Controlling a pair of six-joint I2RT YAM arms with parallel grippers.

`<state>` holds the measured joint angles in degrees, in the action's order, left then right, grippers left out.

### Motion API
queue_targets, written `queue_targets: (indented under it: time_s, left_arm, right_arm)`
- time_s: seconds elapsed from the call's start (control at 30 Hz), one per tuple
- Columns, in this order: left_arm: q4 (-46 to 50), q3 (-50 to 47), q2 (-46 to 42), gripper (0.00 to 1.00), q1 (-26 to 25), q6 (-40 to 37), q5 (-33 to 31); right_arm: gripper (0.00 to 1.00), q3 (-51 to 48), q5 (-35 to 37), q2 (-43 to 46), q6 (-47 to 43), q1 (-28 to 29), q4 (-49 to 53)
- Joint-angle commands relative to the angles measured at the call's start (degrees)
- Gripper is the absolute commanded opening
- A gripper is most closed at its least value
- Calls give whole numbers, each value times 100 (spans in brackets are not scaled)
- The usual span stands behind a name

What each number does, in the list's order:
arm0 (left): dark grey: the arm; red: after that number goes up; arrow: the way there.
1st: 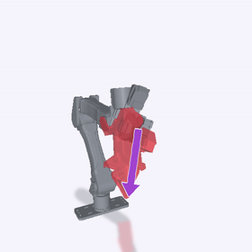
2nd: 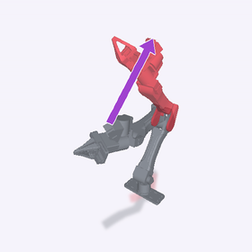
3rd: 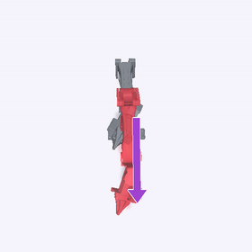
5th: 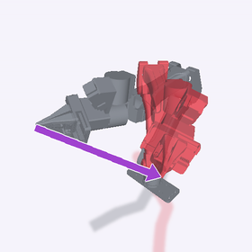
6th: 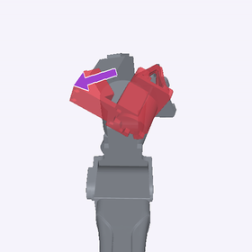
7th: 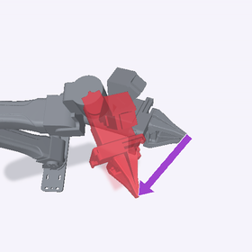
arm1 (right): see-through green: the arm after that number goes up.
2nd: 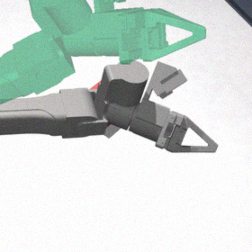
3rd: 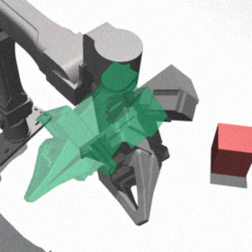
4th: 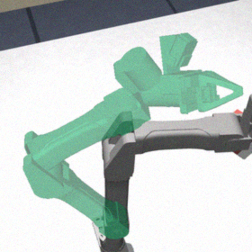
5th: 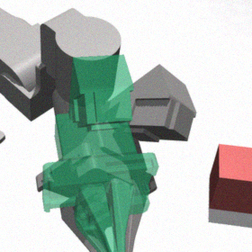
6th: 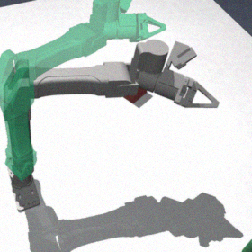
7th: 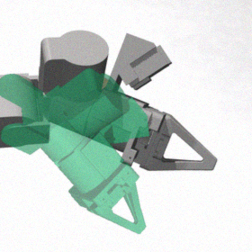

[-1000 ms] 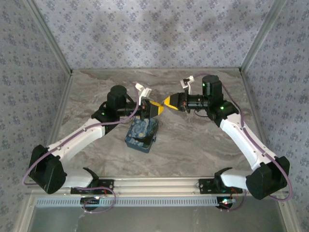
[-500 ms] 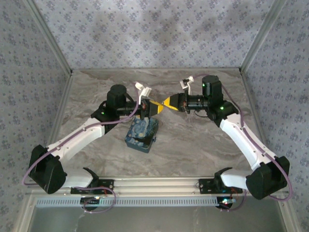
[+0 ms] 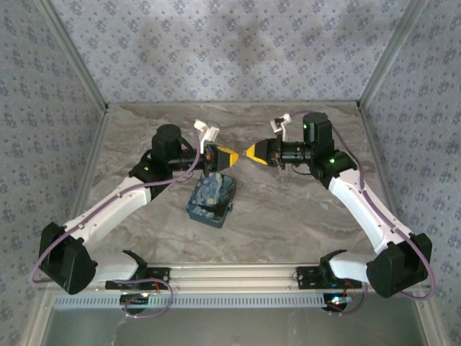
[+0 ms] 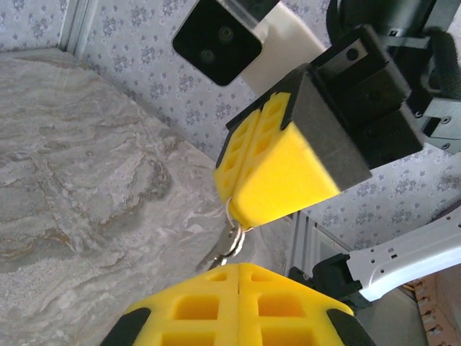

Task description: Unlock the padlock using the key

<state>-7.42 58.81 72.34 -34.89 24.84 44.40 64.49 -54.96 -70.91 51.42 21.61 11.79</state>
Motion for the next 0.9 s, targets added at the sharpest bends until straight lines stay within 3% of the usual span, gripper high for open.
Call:
queue_targets:
  time_s: [0.0, 0.1, 0.13, 0.2, 0.3, 0.33, 0.67, 0.87]
  left_arm:
    - [131, 148, -102, 0, 22, -129, 208]
    - [266, 209, -66, 0, 38, -106, 76]
    - [272, 204, -49, 8, 37, -103, 60]
    - [107, 146, -13, 42, 35, -25, 71]
    - [-246, 92, 97, 59, 16, 131, 303]
    - [-326, 96, 133, 61, -5, 164, 342]
    - [-352, 453, 489, 63, -192, 98, 528]
    - [-334, 474, 501, 29, -211, 110, 633]
  right_arm:
    - [8, -42, -138, 75, -123, 0, 22]
    - [5, -50, -114, 91, -96, 13, -10]
    - [4, -50, -127, 98, -97, 14, -11]
    - [4, -50, -155, 96, -62, 21, -51]
    - [3, -33, -180, 104, -35, 53, -70]
    - [2, -33, -173, 113, -35, 54, -71]
    - [0, -86, -261, 97, 114, 142, -321]
    - [0, -86, -243, 111, 101, 108, -266]
